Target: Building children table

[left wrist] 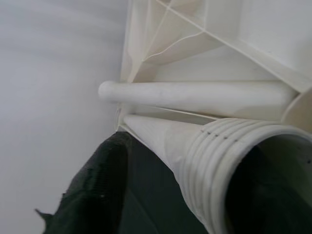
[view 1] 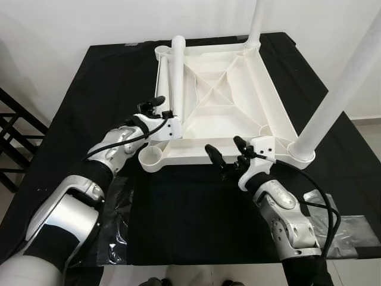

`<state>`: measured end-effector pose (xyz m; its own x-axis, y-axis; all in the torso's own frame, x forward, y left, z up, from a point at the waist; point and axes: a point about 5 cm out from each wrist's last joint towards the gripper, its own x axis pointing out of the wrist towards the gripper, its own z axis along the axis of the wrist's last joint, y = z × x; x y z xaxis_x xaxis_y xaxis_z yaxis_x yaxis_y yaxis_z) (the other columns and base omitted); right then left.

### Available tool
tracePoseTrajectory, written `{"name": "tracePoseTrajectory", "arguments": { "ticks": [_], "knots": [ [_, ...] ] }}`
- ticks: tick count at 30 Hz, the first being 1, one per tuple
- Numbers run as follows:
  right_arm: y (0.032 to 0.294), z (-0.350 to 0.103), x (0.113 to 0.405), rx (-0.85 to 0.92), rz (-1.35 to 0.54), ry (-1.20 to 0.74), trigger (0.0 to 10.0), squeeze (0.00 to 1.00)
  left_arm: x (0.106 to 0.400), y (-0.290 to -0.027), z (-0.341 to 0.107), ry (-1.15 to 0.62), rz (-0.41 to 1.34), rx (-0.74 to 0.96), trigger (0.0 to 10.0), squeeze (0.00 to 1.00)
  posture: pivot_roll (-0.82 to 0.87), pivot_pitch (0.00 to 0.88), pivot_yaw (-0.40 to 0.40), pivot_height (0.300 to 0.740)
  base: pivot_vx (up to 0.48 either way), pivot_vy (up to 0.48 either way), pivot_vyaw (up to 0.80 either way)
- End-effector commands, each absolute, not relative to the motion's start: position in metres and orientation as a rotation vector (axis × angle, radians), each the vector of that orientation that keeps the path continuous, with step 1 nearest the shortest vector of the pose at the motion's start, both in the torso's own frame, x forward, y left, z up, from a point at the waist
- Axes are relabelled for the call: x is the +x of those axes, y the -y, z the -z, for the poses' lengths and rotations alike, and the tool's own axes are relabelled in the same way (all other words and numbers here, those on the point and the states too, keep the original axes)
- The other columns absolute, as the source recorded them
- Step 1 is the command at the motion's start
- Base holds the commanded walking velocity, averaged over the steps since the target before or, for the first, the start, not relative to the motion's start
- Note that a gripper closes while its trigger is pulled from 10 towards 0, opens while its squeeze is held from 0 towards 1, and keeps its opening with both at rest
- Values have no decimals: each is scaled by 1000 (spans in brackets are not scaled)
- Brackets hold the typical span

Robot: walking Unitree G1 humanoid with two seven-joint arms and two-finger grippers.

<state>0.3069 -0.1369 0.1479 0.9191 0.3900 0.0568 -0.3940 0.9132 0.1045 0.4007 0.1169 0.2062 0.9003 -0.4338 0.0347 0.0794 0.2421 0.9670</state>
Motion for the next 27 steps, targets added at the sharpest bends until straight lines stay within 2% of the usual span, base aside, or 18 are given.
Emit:
{"name": "tracePoseTrajectory", "arguments": {
  "ticks": [1,15,27],
  "knots": [
    [136,-141,305,127,-400,3,10000,0,404,-123,-214,324,288,1238,0,0,-56,162,53,740,0,0,0],
    [136,-139,305,122,-401,0,10000,0,403,-120,-221,359,230,1152,0,0,-58,153,54,740,0,0,0],
    [135,-139,305,122,-400,1,10000,0,401,-123,-246,449,146,1089,0,0,-61,150,57,740,0,0,0]
  ]
}}
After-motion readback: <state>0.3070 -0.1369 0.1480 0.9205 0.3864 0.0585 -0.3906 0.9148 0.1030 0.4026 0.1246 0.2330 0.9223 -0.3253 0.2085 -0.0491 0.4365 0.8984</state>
